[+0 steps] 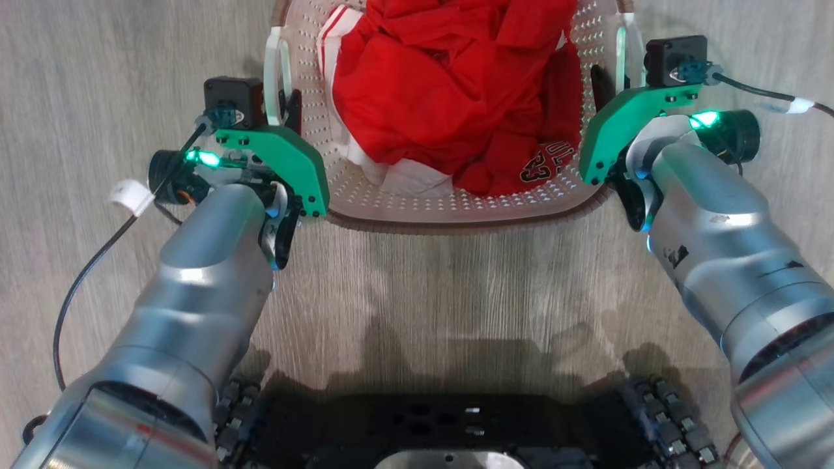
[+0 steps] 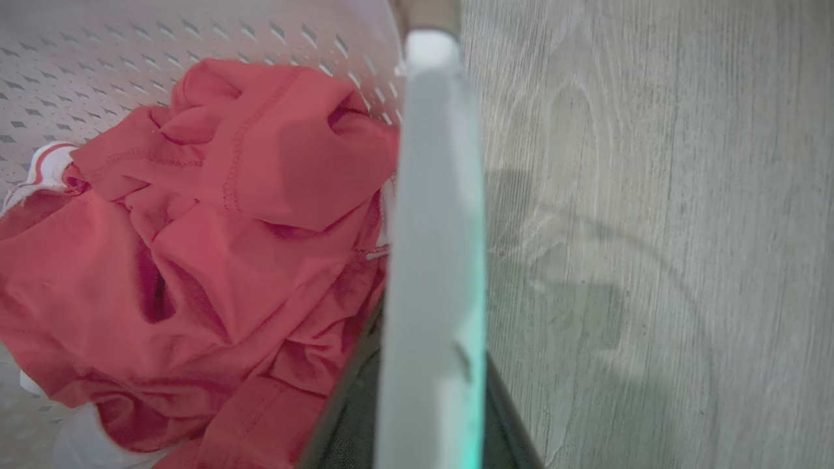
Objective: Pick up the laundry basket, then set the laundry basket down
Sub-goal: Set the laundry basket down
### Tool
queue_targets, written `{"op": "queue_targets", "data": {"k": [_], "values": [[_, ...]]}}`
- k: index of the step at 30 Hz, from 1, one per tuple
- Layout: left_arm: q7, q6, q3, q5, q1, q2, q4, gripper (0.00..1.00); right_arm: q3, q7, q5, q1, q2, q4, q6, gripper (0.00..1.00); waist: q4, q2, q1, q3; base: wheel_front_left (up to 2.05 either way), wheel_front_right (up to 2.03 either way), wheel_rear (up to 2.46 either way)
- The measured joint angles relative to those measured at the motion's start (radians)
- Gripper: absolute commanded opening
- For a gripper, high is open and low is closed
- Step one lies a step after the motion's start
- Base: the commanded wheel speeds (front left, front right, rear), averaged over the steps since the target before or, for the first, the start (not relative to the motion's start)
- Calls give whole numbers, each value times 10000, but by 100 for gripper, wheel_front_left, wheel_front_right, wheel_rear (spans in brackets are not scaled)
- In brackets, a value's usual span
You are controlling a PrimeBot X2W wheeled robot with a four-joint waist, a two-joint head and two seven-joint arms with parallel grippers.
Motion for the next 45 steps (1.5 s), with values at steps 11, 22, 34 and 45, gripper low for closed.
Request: {"op": "queue_targets", "data": {"k": [11, 22, 34, 45], "values": [[-4, -15, 336, 464, -2, -84, -54, 0, -1193, 2, -1223, 11, 54, -29, 0, 0, 42, 0, -2, 377, 0, 0, 0], [-92, -132, 556, 694, -165, -117, -295, 0, -2372, -2, -2391, -57, 90, -56, 0, 0, 108, 0, -2, 838, 0, 0, 0], [-88, -157, 571, 757, -235, -35, -268, 100, -3018, 0, -3400, 17, 33, -119, 0, 100, 174, 0, -2, 745, 0, 0, 0], [-88, 19, 729, 610, -226, -29, -253, 100, -3218, 0, -3584, 123, 25, -368, 0, 100, 146, 0, -2, 470, 0, 0, 0]]}}
